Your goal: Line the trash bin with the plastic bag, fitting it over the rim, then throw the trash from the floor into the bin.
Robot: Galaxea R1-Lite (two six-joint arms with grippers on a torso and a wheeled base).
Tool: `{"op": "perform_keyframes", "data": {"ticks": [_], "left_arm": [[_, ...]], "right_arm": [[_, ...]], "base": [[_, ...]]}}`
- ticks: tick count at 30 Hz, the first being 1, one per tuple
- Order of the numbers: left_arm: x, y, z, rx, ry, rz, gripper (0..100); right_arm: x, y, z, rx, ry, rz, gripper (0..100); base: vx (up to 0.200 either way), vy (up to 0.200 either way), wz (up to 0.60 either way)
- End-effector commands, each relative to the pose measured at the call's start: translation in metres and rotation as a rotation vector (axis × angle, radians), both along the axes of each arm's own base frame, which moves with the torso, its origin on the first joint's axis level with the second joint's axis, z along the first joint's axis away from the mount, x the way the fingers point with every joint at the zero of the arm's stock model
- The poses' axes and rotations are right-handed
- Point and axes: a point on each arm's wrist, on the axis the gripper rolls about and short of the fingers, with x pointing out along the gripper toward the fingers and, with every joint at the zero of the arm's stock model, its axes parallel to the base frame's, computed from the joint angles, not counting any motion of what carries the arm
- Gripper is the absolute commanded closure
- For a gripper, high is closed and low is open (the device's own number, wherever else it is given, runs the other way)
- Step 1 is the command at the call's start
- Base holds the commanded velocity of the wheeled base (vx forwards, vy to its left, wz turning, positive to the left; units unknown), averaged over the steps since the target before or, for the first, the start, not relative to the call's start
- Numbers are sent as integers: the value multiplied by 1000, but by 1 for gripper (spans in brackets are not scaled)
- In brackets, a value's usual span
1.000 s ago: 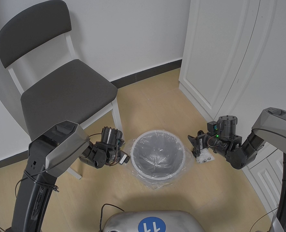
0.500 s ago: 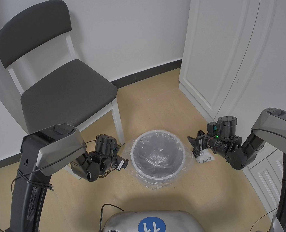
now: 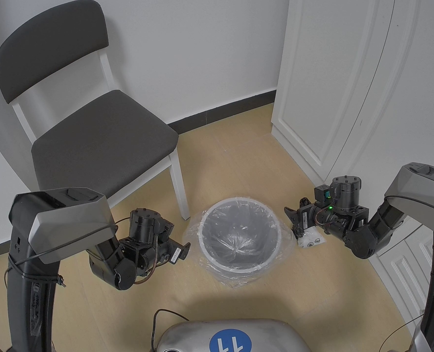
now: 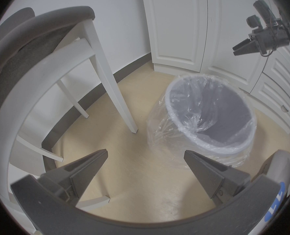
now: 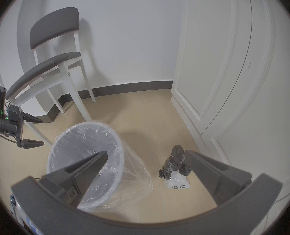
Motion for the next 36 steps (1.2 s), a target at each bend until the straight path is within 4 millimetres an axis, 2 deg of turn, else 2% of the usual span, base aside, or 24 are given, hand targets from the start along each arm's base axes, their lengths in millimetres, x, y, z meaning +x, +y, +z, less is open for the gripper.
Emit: {"op": "perform_keyframes", "data": {"ticks": [1, 6, 9, 11, 12, 15, 20, 24, 27, 28, 31, 32, 36], "left_arm": [[-13, 1, 24, -31, -25, -5, 0], [-26, 2, 40, -79, -51, 1, 0], [-36, 7, 47, -124, -126, 1, 0], [-42, 9, 50, -149, -180, -2, 0], [-46, 11, 52, -166, -218, -4, 0], [-54, 11, 54, -182, -246, -14, 0], [-70, 17, 65, -198, -274, -19, 0], [-85, 24, 88, -249, -299, -11, 0], [-89, 23, 95, -265, -314, -17, 0], [-92, 24, 100, -271, -328, -13, 0], [-96, 26, 106, -278, -339, -13, 0], [-102, 27, 113, -303, -349, -12, 0], [-119, 35, 128, -362, -361, -1, 0]], "right_arm": [[-7, 2, 5, -15, -3, 21, 0], [-17, 1, 8, -29, 12, 88, 0], [-24, 6, 17, -14, 16, 120, 0], [-30, 12, 22, 7, 41, 133, 0], [-36, 24, 26, 44, 74, 151, 0], [-44, 42, 29, 102, 109, 173, 0], [-49, 48, 26, 132, 131, 162, 0], [-45, 36, 18, 152, 164, 62, 0], [-45, 31, 11, 160, 188, 21, 0], [-41, 19, 7, 175, 202, -23, 0], [-34, 8, 4, 178, 204, -60, 0], [-27, -6, 5, 180, 197, -99, 0], [-15, -34, 3, 181, 225, -169, 0]], "base": [[0, 0, 0], [0, 0, 0], [0, 0, 0], [0, 0, 0], [0, 0, 0], [0, 0, 0], [0, 0, 0], [0, 0, 0], [0, 0, 0], [0, 0, 0], [0, 0, 0], [0, 0, 0], [0, 0, 0]]}}
